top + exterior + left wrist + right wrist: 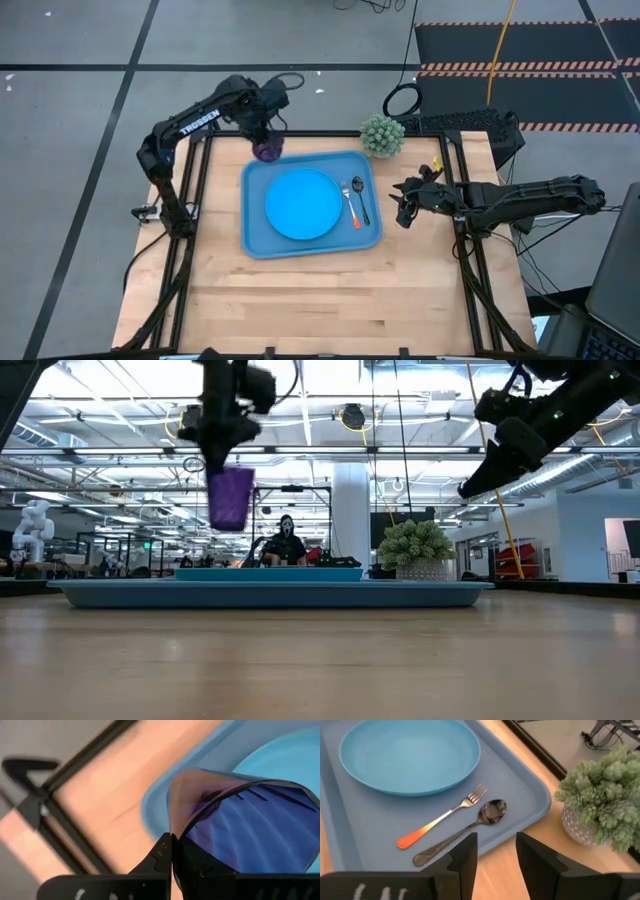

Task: Pick and place plate/cup/fork/spoon on tray
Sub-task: Put the violet cup on the blue tray

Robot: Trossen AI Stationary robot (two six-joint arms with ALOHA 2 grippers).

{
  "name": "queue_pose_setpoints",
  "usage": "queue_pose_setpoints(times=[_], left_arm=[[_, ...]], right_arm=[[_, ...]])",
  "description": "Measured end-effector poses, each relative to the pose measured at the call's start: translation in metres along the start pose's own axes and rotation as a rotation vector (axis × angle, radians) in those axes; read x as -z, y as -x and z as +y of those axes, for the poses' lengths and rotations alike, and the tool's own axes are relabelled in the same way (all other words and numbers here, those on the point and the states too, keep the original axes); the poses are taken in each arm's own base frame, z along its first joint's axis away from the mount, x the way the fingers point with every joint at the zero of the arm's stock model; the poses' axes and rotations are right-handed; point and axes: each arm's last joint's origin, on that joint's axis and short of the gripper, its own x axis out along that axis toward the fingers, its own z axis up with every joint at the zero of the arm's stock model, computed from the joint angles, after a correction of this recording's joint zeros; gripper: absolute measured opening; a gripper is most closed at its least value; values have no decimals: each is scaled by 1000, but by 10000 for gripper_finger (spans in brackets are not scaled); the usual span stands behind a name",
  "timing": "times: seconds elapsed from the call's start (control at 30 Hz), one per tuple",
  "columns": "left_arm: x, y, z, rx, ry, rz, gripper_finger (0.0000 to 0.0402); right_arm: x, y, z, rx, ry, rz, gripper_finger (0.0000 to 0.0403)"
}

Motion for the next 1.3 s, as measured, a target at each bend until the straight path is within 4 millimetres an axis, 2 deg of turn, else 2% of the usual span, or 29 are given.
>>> queue_pose_setpoints(times=[0.1, 0.4, 0.63, 0.83, 1.07, 1.3], left_arm=[[10, -21, 5, -28, -22, 87, 8], [45, -37, 24, 3, 29, 47, 17], [60, -66, 23, 27, 40, 63, 8], [61, -81, 23, 32, 42, 59, 14], [53, -82, 21, 67, 42, -20, 12], [52, -82, 23, 67, 41, -17, 10]], right_arm=[[6, -2, 0, 3, 5, 16, 130], [12, -5, 0, 7, -64, 37, 130], [13, -5, 1, -19, -71, 44, 130], [13, -5, 1, -18, -64, 44, 130], [13, -5, 1, -17, -62, 47, 130], [17, -5, 0, -8, -53, 85, 130]])
